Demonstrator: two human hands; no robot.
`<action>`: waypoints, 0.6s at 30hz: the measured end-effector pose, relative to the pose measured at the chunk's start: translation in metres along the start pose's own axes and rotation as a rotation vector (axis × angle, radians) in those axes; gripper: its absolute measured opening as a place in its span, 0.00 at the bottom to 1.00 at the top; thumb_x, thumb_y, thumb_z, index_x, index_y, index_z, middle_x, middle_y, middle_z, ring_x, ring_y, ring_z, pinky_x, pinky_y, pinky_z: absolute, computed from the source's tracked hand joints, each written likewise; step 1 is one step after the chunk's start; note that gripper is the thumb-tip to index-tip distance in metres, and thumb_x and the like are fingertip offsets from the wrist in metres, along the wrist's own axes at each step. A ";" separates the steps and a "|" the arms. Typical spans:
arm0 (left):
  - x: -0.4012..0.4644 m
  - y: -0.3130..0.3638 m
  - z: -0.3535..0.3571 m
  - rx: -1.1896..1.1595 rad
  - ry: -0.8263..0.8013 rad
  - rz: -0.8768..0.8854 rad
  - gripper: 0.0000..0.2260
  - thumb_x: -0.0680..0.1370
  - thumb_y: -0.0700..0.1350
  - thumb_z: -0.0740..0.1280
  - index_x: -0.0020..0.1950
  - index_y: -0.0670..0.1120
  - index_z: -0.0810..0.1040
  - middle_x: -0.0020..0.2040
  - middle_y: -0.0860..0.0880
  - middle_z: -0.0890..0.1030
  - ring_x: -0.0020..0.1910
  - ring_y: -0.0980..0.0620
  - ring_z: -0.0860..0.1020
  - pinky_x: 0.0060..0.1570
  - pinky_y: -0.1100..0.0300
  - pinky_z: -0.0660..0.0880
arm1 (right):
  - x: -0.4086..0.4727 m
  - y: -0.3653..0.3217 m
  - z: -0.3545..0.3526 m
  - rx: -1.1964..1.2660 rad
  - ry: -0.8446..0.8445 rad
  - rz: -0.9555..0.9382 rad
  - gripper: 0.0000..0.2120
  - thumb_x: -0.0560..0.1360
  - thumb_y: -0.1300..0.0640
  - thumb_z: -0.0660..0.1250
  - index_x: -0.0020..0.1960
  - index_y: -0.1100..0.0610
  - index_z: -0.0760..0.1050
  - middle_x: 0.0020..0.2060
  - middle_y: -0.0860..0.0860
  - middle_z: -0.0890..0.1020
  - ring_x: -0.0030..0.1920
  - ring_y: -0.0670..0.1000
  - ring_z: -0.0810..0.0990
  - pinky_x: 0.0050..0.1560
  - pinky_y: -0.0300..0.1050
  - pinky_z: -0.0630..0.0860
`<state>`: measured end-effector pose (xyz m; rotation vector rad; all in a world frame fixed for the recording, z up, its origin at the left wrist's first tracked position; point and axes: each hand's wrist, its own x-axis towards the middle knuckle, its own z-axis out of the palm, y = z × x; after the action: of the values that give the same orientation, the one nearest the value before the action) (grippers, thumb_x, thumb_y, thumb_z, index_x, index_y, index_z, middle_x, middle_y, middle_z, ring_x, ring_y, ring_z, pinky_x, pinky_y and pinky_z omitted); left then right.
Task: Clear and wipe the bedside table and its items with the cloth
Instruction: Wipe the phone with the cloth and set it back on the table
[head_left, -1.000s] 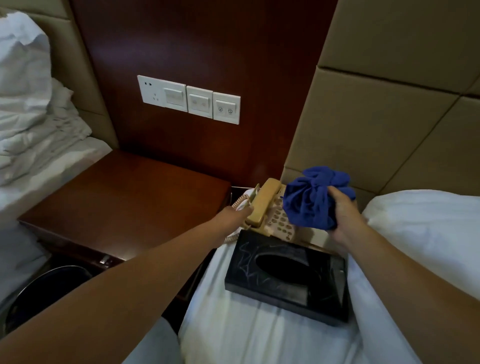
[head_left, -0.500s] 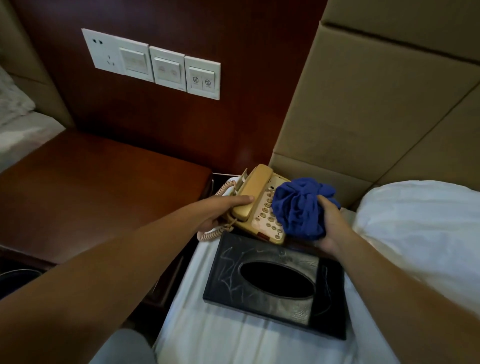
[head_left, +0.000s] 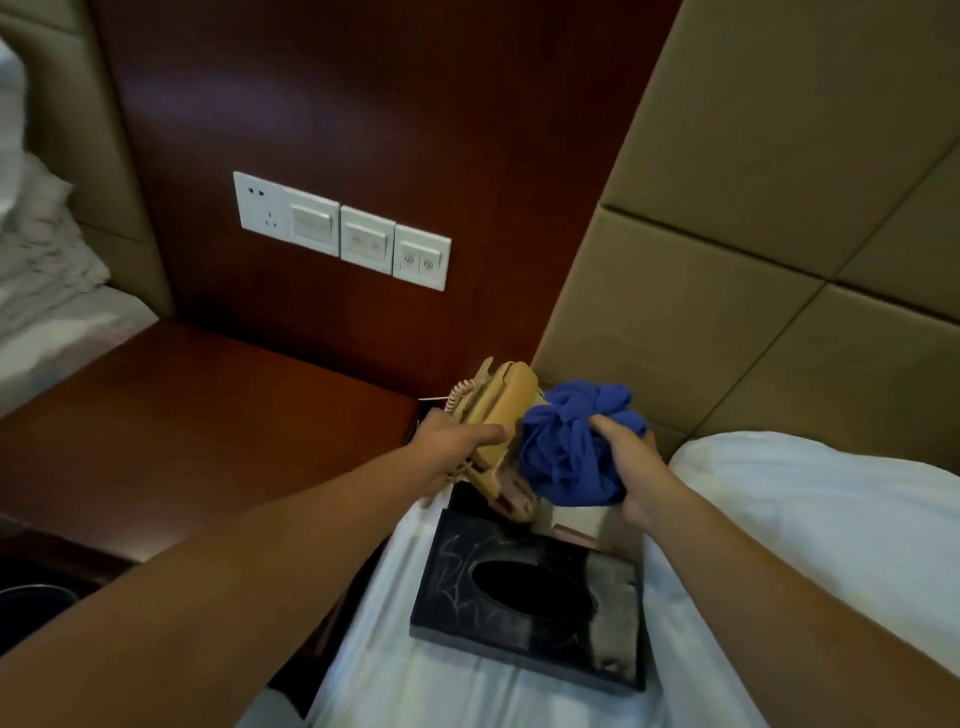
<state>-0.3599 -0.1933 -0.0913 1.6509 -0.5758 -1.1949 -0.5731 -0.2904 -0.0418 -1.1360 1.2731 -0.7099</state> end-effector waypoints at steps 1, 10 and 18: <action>-0.007 0.007 -0.011 0.020 0.017 0.021 0.44 0.57 0.61 0.85 0.64 0.44 0.71 0.60 0.43 0.79 0.56 0.43 0.80 0.55 0.46 0.81 | -0.008 -0.006 0.002 0.000 -0.012 -0.007 0.18 0.75 0.48 0.73 0.63 0.51 0.78 0.55 0.54 0.85 0.53 0.59 0.85 0.53 0.59 0.82; -0.120 0.020 -0.147 0.342 0.253 0.157 0.37 0.62 0.56 0.84 0.63 0.49 0.69 0.56 0.49 0.79 0.50 0.48 0.82 0.48 0.48 0.85 | -0.101 -0.024 0.095 -0.097 -0.203 -0.069 0.17 0.77 0.47 0.72 0.62 0.51 0.77 0.54 0.55 0.84 0.52 0.60 0.84 0.53 0.60 0.81; -0.185 -0.041 -0.224 0.630 0.437 0.082 0.43 0.66 0.61 0.79 0.73 0.48 0.63 0.52 0.53 0.77 0.46 0.54 0.80 0.35 0.60 0.77 | -0.155 -0.020 0.167 -0.295 -0.391 -0.199 0.31 0.72 0.54 0.78 0.67 0.46 0.63 0.55 0.52 0.77 0.52 0.56 0.80 0.49 0.55 0.78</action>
<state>-0.2396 0.0692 -0.0395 2.3071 -0.7732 -0.5758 -0.4407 -0.1137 0.0186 -1.5730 0.9578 -0.4204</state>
